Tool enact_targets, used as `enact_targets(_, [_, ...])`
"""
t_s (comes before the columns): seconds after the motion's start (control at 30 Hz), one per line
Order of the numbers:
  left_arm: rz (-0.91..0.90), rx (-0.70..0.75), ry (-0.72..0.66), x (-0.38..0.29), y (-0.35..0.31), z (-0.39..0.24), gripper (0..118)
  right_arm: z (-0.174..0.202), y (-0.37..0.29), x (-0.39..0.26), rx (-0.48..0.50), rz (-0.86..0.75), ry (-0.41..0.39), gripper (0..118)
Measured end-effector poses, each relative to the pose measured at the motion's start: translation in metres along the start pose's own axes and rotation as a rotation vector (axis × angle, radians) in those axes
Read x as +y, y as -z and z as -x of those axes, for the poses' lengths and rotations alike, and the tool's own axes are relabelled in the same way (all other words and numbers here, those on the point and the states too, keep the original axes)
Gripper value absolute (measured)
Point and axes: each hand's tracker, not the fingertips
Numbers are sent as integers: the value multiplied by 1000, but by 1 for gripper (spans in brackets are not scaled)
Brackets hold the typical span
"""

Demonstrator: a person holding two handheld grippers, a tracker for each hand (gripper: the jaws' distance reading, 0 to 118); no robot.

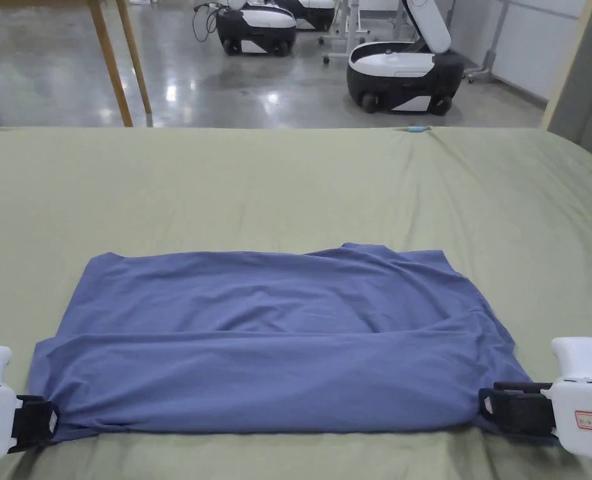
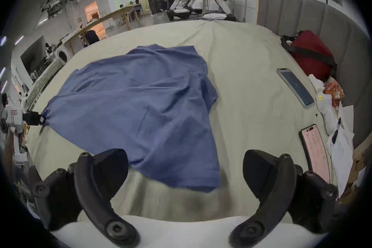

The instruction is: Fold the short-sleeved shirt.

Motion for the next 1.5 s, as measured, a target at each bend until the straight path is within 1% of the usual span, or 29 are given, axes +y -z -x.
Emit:
enact_targets(0.03, [-1,0,-1,0,2,3,14,0,3,0,0,5,-6,60])
enact_targets(0.07, [0,-1,1,0,2,3,14,0,5,-2,-9,8,-25,28])
enact_targets(0.1, [1,-2,4,0,1,2,14,1,6,-1,2,7,-23,12])
enact_targets(0.13, [-2,0,8,1,-1,1,14,1,3,-1,43,7,-4,6])
enact_targets(0.17, [-1,1,15,1,-1,3,14,1,0,-2,24,3,-8,5])
enact_targets(0.2, [-7,4,18,1,-3,3,13,2,-6,-4,6,-20,-33,5])
enact_targets(0.27, [-13,18,29,2,-8,2,12,7,-17,-1,5,-16,-48,4])
enact_targets(0.33, [-12,76,58,0,-14,2,9,4,-31,-6,9,-25,-60,4])
enact_targets(0.37, [-14,55,62,-3,-18,2,8,4,-37,-7,5,-22,-65,4])
enact_targets(0.57, [-18,9,43,-32,-50,14,8,4,-81,-34,24,-65,-30,4])
enact_targets(0.73, [-5,-25,23,-74,-82,28,8,8,-111,-74,48,-55,-8,4])
enact_targets(0.87, [16,-29,19,-95,-93,35,8,14,-119,-92,55,-23,-21,4])
enact_targets(0.97, [10,-49,-8,-98,-89,39,8,21,-115,-93,53,-24,-11,5])
enact_targets(1.0, [5,-61,-15,-98,-88,40,8,21,-112,-92,55,-18,-13,6])
enact_targets(1.03, [-5,-85,-21,-98,-87,42,17,23,-112,-90,49,-18,-16,23])
enact_targets(1.07, [-2,-80,-32,-97,-87,44,46,25,-113,-89,8,-44,-29,59])
enact_targets(1.1, [3,-49,-37,-96,-86,46,91,26,-114,-87,-10,-57,-43,105])
enact_targets(1.13, [-18,-24,-31,-95,-88,47,112,27,-115,-84,-7,-73,-52,118])
enact_targets(1.17, [-73,-26,-37,-92,-94,49,108,24,-118,-76,17,-180,-49,115])
enact_targets(1.2, [-81,-11,-44,-85,-97,50,105,25,-113,-65,3,-142,-31,116])
enact_targets(1.23, [-84,-15,-55,-77,-97,50,105,26,-108,-53,-11,-129,-30,116])
enact_targets(1.27, [-124,-14,-72,-70,-97,50,103,28,-103,-44,-17,-132,-30,115])
enact_targets(1.3, [-145,-14,-69,-60,-96,48,95,20,-115,-44,-19,-152,-20,108])
enact_targets(1.33, [-147,-11,-55,-49,-93,44,65,18,-114,-34,-7,-156,-1,72])
enact_targets(1.37, [-163,-10,-48,-39,-89,41,24,17,-110,-25,3,-157,18,21])
enact_targets(1.4, [-170,-4,-33,-25,-81,37,0,17,-103,-15,-7,-162,32,1])
enact_targets(1.43, [-184,4,-23,-14,-70,33,0,17,-94,-10,-69,-200,37,1])
enact_targets(1.5, [-188,13,-16,13,-49,29,0,16,-80,6,-21,-153,26,1])
